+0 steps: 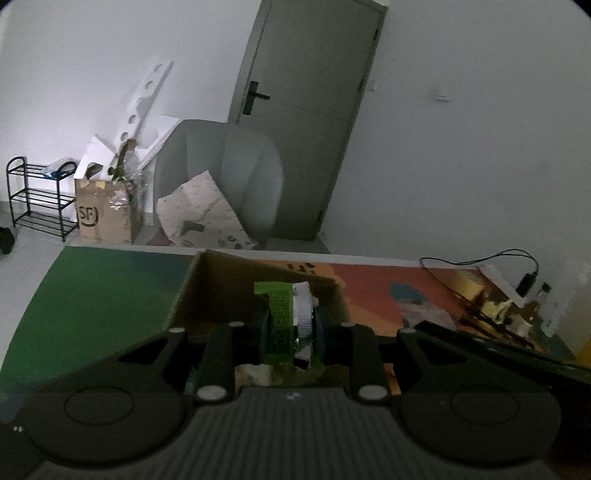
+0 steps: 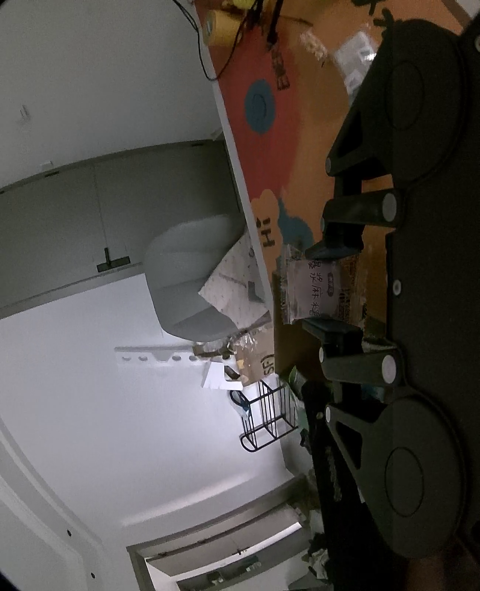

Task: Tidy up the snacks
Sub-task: 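Carry both packets into the cardboard box and open both grippers, then move both grippers back over the remaining snacks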

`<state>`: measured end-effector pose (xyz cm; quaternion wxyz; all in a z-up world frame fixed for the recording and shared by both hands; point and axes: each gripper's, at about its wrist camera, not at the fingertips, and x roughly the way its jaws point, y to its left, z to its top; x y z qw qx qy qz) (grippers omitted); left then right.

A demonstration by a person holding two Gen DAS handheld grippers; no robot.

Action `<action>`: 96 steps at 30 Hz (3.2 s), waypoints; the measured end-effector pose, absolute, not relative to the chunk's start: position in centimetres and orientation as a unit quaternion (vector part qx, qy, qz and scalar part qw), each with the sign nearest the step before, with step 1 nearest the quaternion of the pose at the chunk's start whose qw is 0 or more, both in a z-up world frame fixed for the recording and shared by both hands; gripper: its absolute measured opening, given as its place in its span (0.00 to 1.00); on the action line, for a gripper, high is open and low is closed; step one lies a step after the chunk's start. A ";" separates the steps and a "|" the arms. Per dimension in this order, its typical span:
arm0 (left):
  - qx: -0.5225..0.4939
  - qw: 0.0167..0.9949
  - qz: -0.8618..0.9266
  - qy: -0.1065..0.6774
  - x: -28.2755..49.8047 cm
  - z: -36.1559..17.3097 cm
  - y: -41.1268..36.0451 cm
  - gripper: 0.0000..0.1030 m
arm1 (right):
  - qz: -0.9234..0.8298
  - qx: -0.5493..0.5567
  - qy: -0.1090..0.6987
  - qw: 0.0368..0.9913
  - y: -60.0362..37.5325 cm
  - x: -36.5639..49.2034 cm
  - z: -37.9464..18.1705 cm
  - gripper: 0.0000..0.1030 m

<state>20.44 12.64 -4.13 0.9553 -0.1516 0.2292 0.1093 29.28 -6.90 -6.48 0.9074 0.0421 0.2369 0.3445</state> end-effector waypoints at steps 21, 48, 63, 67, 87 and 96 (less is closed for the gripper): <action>-0.182 0.945 0.141 0.233 20.0 -4.6 15.8 0.58 | 0.383 0.083 0.247 0.886 -3.6 31.2 -6.3 0.51; -0.156 0.949 0.123 0.246 20.2 -4.5 9.9 0.97 | 0.299 0.096 0.257 0.914 -13.5 30.2 -7.9 0.85; -0.144 0.952 0.093 0.252 21.6 -4.5 6.1 1.00 | 0.253 0.110 0.266 0.924 -18.9 30.6 -8.8 0.98; -0.141 0.953 0.079 0.255 22.1 -4.7 4.8 1.00 | 0.241 0.112 0.267 0.926 -20.1 30.6 -9.0 0.99; -0.124 0.955 0.031 0.268 25.0 -5.4 -0.9 1.00 | 0.197 0.125 0.267 0.935 -26.5 31.5 -10.2 1.00; -0.114 0.953 0.022 0.280 26.7 -6.5 -2.6 1.00 | 0.189 0.132 0.276 0.933 -27.9 32.9 -11.5 1.00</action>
